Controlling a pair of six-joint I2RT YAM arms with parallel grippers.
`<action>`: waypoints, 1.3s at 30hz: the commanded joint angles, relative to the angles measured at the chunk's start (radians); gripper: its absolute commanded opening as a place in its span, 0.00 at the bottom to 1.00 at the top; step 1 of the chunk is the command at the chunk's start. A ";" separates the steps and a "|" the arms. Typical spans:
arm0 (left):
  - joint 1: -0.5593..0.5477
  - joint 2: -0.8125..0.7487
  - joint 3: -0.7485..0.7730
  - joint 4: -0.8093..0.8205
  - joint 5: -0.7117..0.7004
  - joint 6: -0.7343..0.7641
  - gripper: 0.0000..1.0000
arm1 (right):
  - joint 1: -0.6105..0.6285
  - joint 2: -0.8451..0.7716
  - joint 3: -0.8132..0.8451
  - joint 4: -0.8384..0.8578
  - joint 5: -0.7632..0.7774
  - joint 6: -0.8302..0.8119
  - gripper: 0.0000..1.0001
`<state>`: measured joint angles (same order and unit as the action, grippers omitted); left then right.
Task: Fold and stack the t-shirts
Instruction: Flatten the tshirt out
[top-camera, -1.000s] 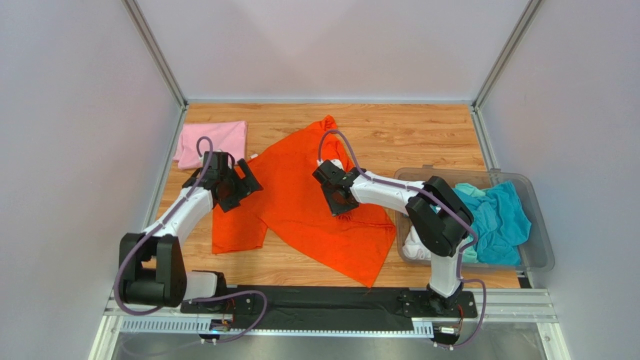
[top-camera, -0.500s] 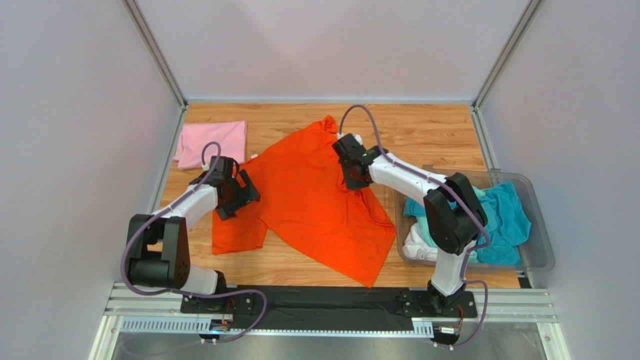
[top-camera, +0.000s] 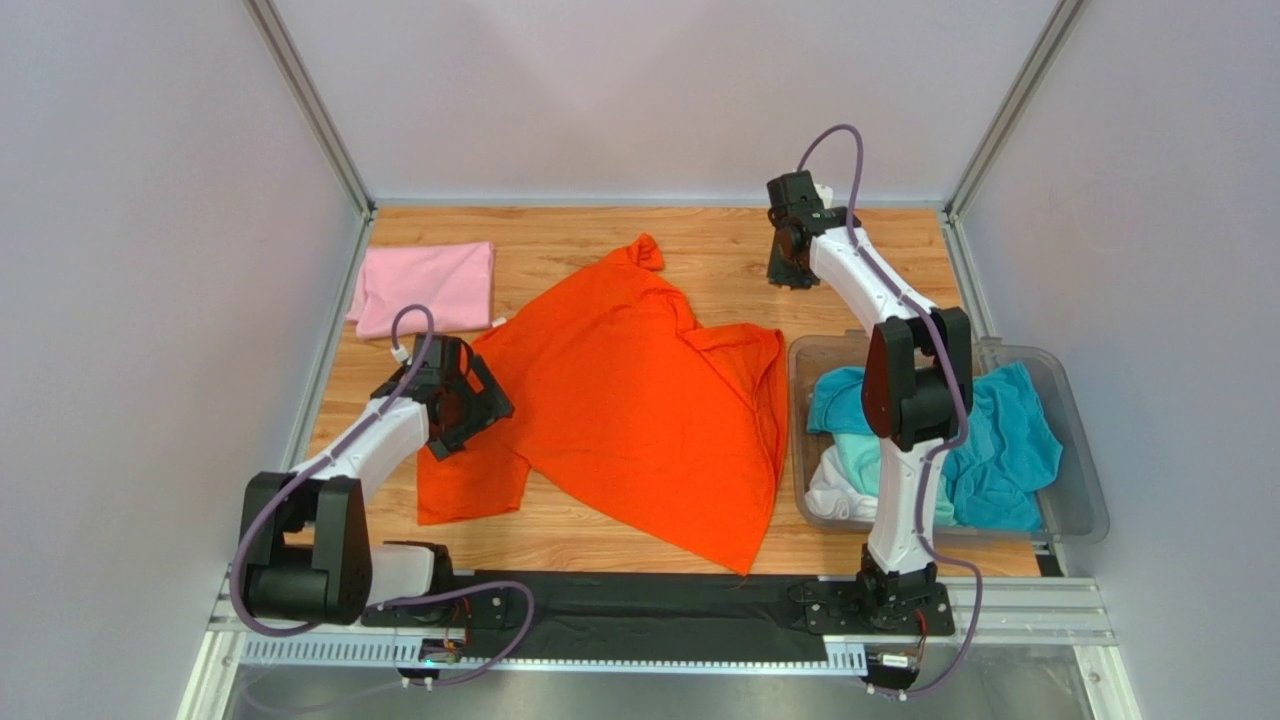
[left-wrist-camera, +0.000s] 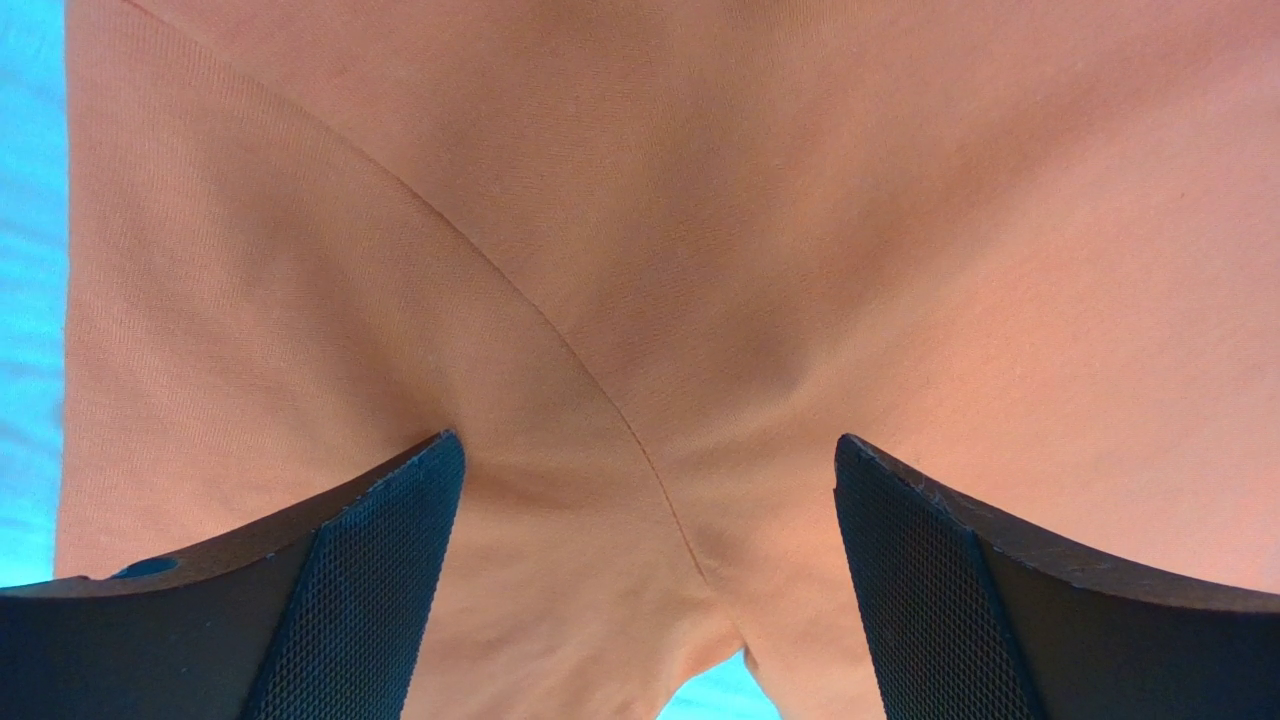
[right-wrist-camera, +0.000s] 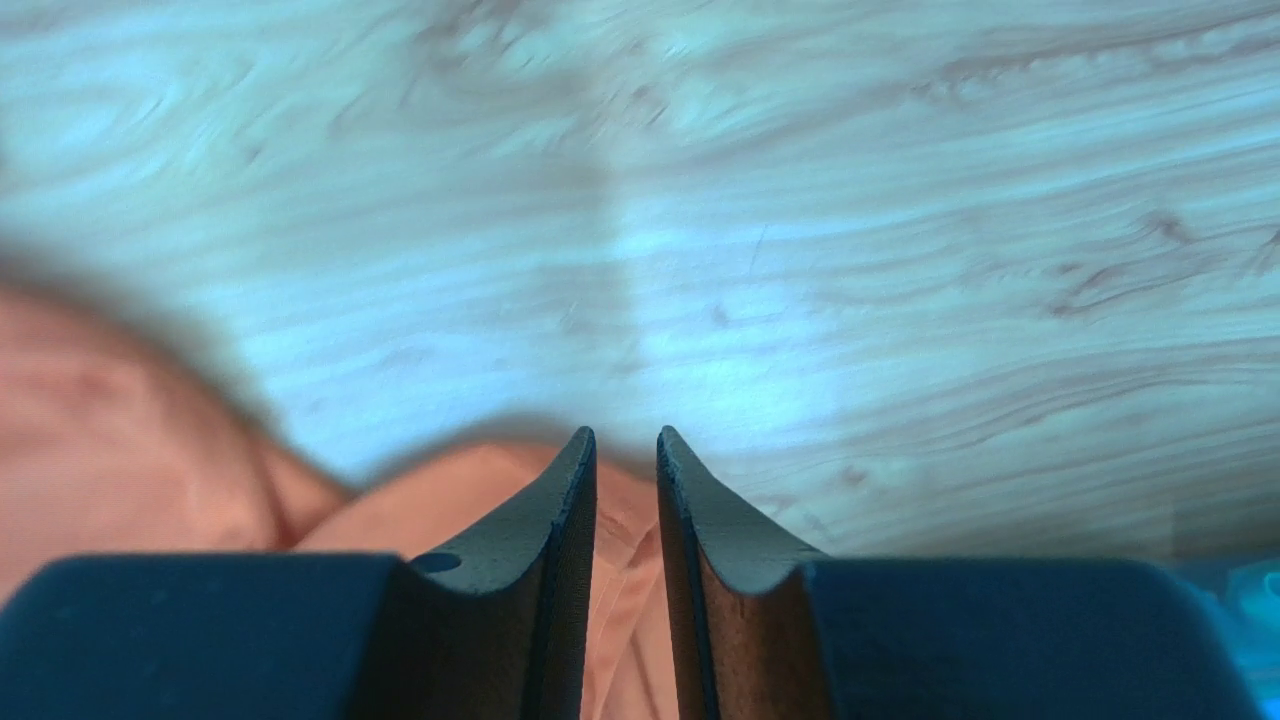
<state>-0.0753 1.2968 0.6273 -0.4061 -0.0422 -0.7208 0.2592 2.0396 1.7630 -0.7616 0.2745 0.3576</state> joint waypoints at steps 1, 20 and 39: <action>0.005 -0.042 -0.040 -0.086 -0.010 -0.034 1.00 | -0.011 0.073 0.134 -0.082 0.043 0.044 0.23; 0.003 -0.657 -0.092 -0.638 -0.288 -0.389 1.00 | 0.455 -0.648 -0.636 0.163 0.008 0.168 0.36; 0.003 -0.553 -0.196 -0.560 -0.179 -0.405 0.99 | 0.796 -0.949 -1.131 0.179 0.037 0.549 0.68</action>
<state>-0.0761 0.7490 0.4259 -0.9867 -0.2352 -1.1316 1.0359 1.0988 0.6449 -0.6071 0.2714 0.8452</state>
